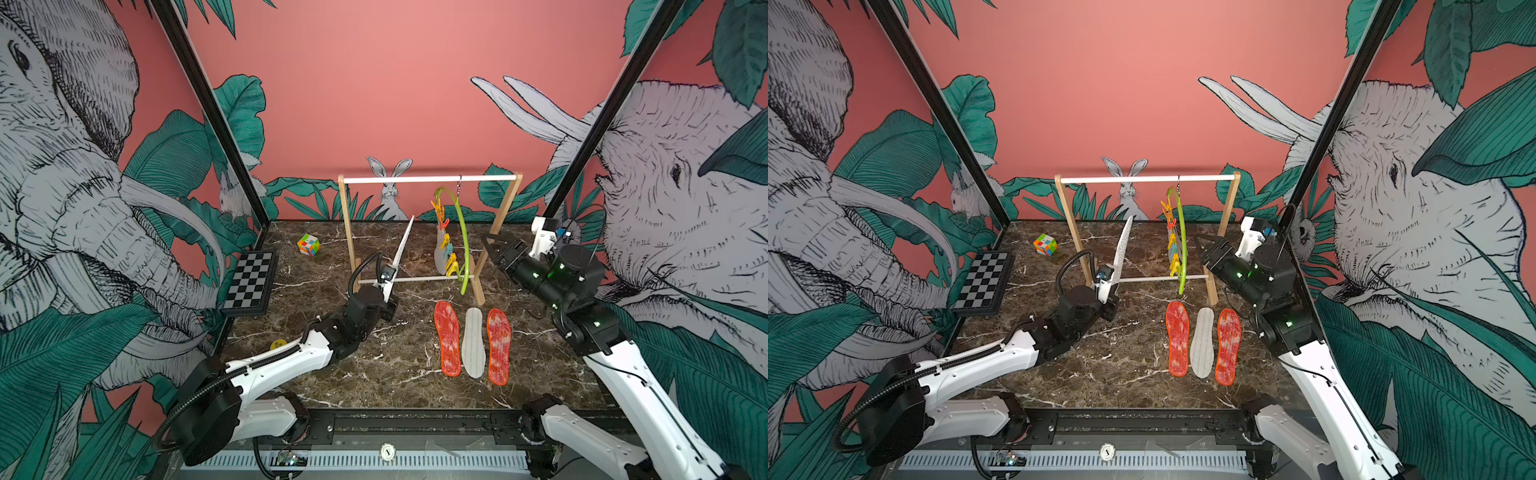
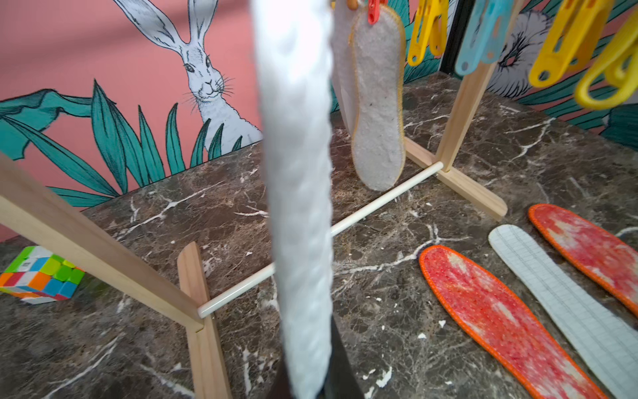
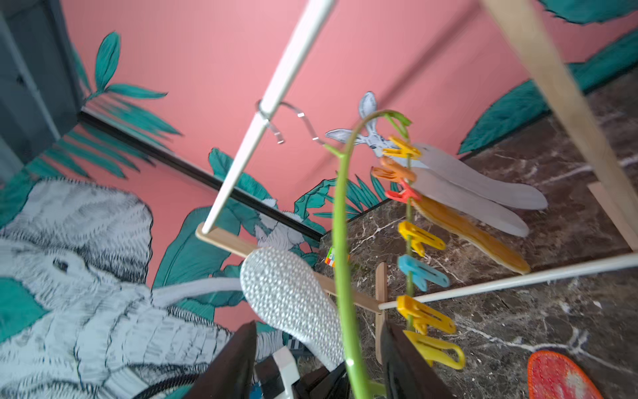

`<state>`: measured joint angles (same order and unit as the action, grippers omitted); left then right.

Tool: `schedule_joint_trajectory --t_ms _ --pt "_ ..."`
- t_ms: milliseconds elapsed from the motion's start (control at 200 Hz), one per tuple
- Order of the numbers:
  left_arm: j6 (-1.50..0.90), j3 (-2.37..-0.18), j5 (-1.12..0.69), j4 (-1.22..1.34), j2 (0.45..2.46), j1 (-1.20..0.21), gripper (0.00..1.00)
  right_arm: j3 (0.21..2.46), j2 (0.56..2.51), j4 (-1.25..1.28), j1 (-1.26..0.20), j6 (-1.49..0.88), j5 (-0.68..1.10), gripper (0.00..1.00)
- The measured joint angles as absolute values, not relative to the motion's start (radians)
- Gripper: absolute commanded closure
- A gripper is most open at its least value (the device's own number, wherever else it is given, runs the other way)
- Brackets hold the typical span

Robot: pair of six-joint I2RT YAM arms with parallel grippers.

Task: Take the shoe insoles off the hanger
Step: Place the insole at the center of the board.

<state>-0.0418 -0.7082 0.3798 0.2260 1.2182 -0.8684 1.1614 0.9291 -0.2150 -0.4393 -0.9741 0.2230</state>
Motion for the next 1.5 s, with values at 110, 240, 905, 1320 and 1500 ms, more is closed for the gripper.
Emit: schedule_joint_trajectory --t_ms 110,240,905,1320,1500 --pt "-0.013 -0.733 0.416 0.181 1.209 -0.868 1.00 1.252 0.980 -0.234 -0.559 -0.902 0.223 0.36" --pt "0.017 -0.765 0.465 0.139 1.194 -0.868 1.00 1.330 1.070 -0.256 -0.719 -0.823 0.213 0.30" --pt "0.046 -0.773 0.527 0.052 1.056 -0.868 1.00 1.584 1.464 -0.298 -0.899 -0.728 0.093 0.47" --pt "0.040 -0.747 0.513 0.036 1.026 -0.868 1.00 1.667 1.546 -0.322 -0.899 -0.730 0.063 0.70" --pt "0.037 -0.743 0.513 0.027 1.019 -0.868 1.00 1.667 1.546 -0.327 -0.896 -0.727 0.051 0.80"
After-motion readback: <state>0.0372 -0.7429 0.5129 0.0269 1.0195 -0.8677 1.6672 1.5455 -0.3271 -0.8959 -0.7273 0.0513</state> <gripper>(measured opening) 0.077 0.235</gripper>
